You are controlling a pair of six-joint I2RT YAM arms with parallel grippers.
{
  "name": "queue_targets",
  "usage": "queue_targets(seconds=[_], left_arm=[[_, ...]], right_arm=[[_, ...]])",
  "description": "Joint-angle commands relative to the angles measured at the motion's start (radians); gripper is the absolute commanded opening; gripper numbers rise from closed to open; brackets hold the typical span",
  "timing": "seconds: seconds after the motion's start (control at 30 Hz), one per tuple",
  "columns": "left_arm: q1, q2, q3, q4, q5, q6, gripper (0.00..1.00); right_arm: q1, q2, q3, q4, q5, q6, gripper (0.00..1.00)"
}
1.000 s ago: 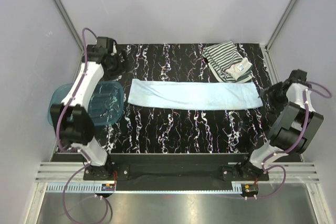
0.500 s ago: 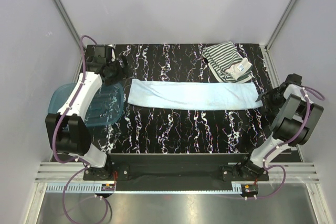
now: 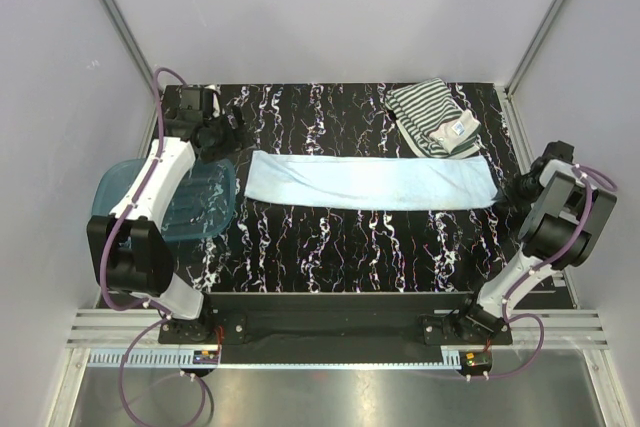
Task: Roll the towels
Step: Fold the towel
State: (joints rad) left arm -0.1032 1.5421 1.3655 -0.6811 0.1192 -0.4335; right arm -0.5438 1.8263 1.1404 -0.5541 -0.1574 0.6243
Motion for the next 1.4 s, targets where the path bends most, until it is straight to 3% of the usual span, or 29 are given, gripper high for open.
queue_targets(seconds=[0.0,0.1,0.3,0.43,0.7,0.97,1.37], left_arm=[[-0.003,0.004,-0.009,0.045,0.02,0.012,0.9],[-0.003,0.003,-0.017,0.049,0.025,0.01,0.9],[-0.004,-0.004,-0.02,0.052,0.033,0.009,0.9],[-0.004,-0.004,-0.022,0.055,0.042,0.01,0.9],[-0.004,-0.005,-0.022,0.055,0.05,0.007,0.9],[-0.004,-0.008,-0.023,0.055,0.059,0.007,0.9],[-0.004,-0.008,-0.036,0.051,0.048,0.013,0.9]], right_arm=[[-0.042,-0.071,0.045,-0.003,0.059,-0.008,0.07],[-0.071,-0.107,0.088,-0.052,0.107,-0.026,0.0],[-0.067,-0.219,0.15,-0.107,0.148,-0.048,0.0],[0.002,-0.239,0.212,-0.151,0.153,-0.06,0.0],[0.295,-0.274,0.3,-0.204,0.16,-0.019,0.0],[0.537,-0.32,0.326,-0.08,0.052,0.067,0.0],[0.858,-0.15,0.452,0.017,0.094,0.178,0.0]])
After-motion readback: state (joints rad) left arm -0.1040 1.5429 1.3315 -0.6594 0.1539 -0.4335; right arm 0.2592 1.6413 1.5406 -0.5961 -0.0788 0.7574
